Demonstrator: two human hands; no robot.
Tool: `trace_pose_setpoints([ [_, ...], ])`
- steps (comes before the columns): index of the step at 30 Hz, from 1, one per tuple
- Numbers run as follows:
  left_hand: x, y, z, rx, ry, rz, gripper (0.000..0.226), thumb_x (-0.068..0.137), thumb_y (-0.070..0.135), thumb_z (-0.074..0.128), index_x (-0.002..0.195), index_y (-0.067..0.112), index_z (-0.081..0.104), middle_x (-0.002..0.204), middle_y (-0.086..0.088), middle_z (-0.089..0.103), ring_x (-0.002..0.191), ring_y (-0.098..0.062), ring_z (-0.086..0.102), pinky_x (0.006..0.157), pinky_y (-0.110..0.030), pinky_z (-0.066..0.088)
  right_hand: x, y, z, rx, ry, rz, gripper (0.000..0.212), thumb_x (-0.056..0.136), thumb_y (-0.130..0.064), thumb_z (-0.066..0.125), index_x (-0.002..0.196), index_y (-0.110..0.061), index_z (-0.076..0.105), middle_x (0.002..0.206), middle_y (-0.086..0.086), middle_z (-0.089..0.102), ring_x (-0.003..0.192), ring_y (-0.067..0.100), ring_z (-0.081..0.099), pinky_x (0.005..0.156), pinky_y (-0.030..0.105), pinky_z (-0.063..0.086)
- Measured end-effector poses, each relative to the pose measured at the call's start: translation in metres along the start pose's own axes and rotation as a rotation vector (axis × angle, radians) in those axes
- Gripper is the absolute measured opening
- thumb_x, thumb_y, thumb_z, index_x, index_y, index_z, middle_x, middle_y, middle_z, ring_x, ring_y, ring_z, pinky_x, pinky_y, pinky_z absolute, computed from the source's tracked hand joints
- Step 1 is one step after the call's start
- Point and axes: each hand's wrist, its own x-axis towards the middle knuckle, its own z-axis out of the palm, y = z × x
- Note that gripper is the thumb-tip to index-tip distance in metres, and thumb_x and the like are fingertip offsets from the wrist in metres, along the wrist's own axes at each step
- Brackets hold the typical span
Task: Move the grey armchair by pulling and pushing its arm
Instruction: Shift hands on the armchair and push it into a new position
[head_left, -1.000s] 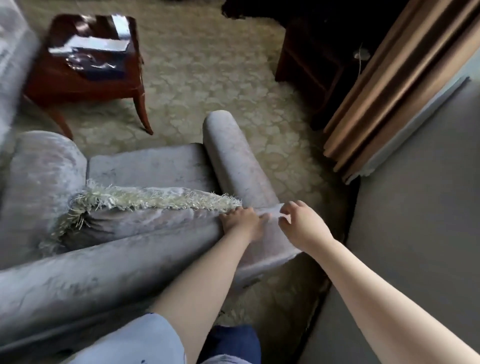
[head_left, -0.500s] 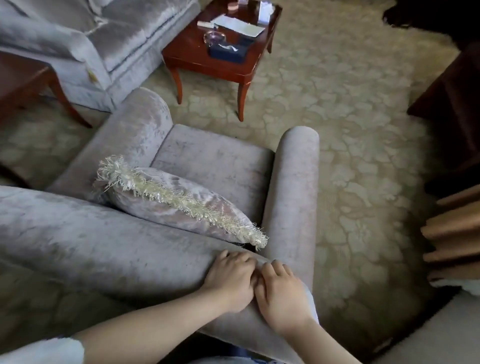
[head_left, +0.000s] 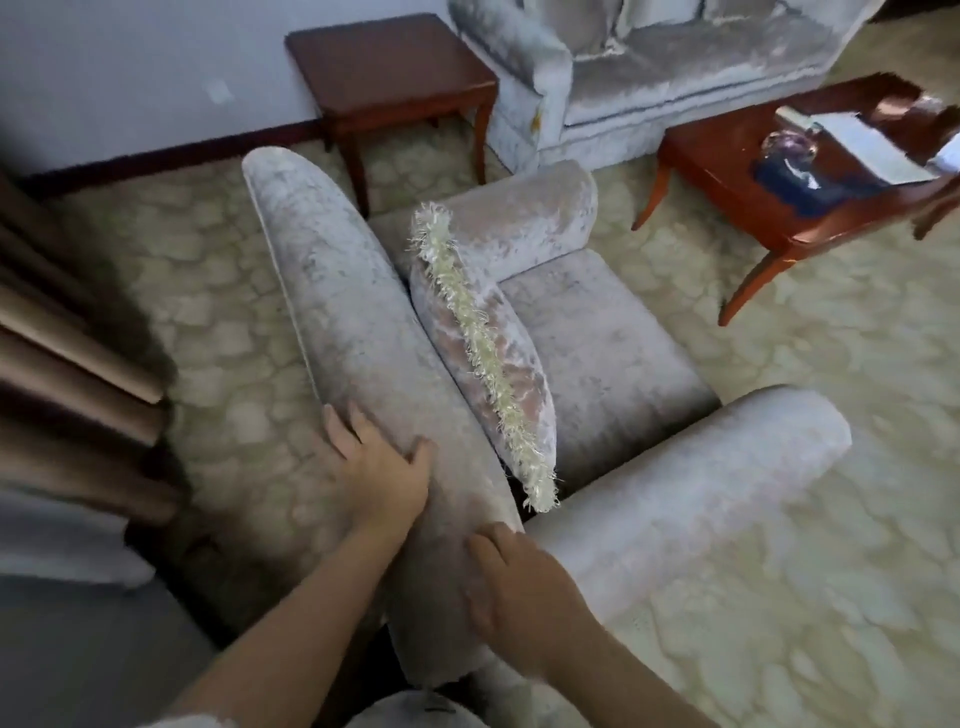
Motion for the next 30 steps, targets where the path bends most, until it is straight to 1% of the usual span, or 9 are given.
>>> trace_pose_setpoints([
  [1,-0.001,0.005,-0.002,-0.065,-0.037,-0.117,0.092,0.078,0.05,0.058,0.147,0.004,0.018,0.15,-0.022,0.021,0.132,-0.044,0.027,0.099,-0.059,0.03,-0.003,0.005,-0.006,0.024,-0.011,-0.024,0.049,0.086,-0.033,0.044,0.133,-0.017,0.037,0.134,0.0,0.036,0.112,0.024,0.044,0.087,0.036,0.042],
  [4,-0.007,0.015,-0.002,0.013,-0.069,-0.212,0.095,0.082,0.057,0.049,0.149,0.006,0.005,0.152,-0.02,0.014,0.13,-0.039,0.03,0.093,-0.048,0.04,0.002,0.02,-0.019,0.041,-0.023,-0.123,0.031,0.087,-0.03,0.041,0.113,-0.015,0.046,0.12,0.0,0.042,0.101,0.023,0.048,0.072,0.034,0.038],
  [8,-0.007,0.003,0.012,0.087,0.019,-0.188,0.098,0.08,0.062,0.046,0.149,0.007,0.004,0.151,-0.02,0.017,0.128,-0.037,0.033,0.096,-0.043,0.04,0.072,0.031,-0.037,0.129,0.04,-0.208,0.026,0.094,-0.033,0.035,0.099,-0.015,0.053,0.104,-0.001,0.047,0.094,0.02,0.05,0.076,0.032,0.039],
  [11,0.004,-0.002,0.013,0.012,0.024,-0.211,0.09,0.084,0.058,0.044,0.149,0.013,0.002,0.151,-0.014,0.018,0.13,-0.032,0.031,0.096,-0.043,0.042,0.12,0.028,-0.05,0.201,0.09,-0.247,0.023,0.096,-0.031,0.039,0.104,-0.016,0.055,0.106,-0.001,0.049,0.093,0.018,0.052,0.08,0.031,0.041],
  [15,-0.002,0.002,0.006,-0.063,0.051,-0.256,0.088,0.085,0.059,0.041,0.149,0.018,-0.002,0.152,-0.006,0.015,0.132,-0.028,0.033,0.096,-0.041,0.042,0.132,0.038,-0.053,0.132,-0.015,-0.412,0.023,0.095,-0.035,0.039,0.109,-0.021,0.05,0.109,-0.005,0.043,0.089,0.02,0.055,0.073,0.032,0.043],
  [17,-0.004,0.006,0.004,-0.082,0.038,-0.362,0.088,0.085,0.063,0.039,0.149,0.016,0.002,0.152,-0.007,0.018,0.129,-0.03,0.038,0.097,-0.042,0.042,0.138,0.048,-0.059,-0.025,-0.075,-0.547,0.029,0.093,-0.036,0.039,0.117,-0.022,0.044,0.117,-0.004,0.04,0.09,0.025,0.055,0.069,0.034,0.04],
  [21,-0.05,0.02,0.01,-0.078,0.045,-0.707,0.081,0.084,0.07,0.031,0.14,0.012,0.026,0.132,-0.012,0.045,0.112,-0.034,0.052,0.087,-0.042,0.043,0.139,0.063,-0.07,-0.227,-0.159,-0.751,0.04,0.094,-0.036,0.041,0.13,-0.019,0.037,0.133,0.001,0.033,0.103,0.032,0.054,0.074,0.037,0.042],
  [25,-0.119,0.032,0.026,0.108,0.103,-0.843,0.081,0.082,0.075,0.021,0.126,0.01,0.04,0.116,-0.012,0.054,0.1,-0.031,0.057,0.073,-0.038,0.041,0.119,0.07,-0.075,-0.367,-0.258,-0.905,0.044,0.093,-0.037,0.043,0.132,-0.019,0.034,0.135,0.004,0.032,0.108,0.033,0.054,0.08,0.038,0.043],
  [30,-0.135,0.03,0.027,-0.167,0.208,-1.037,0.074,0.088,0.066,0.018,0.111,0.007,0.055,0.107,-0.011,0.061,0.096,-0.031,0.059,0.068,-0.035,0.042,0.111,0.049,-0.074,-0.419,-0.166,-1.01,0.038,0.092,-0.034,0.044,0.125,-0.014,0.043,0.127,0.008,0.04,0.115,0.029,0.044,0.092,0.039,0.039],
])
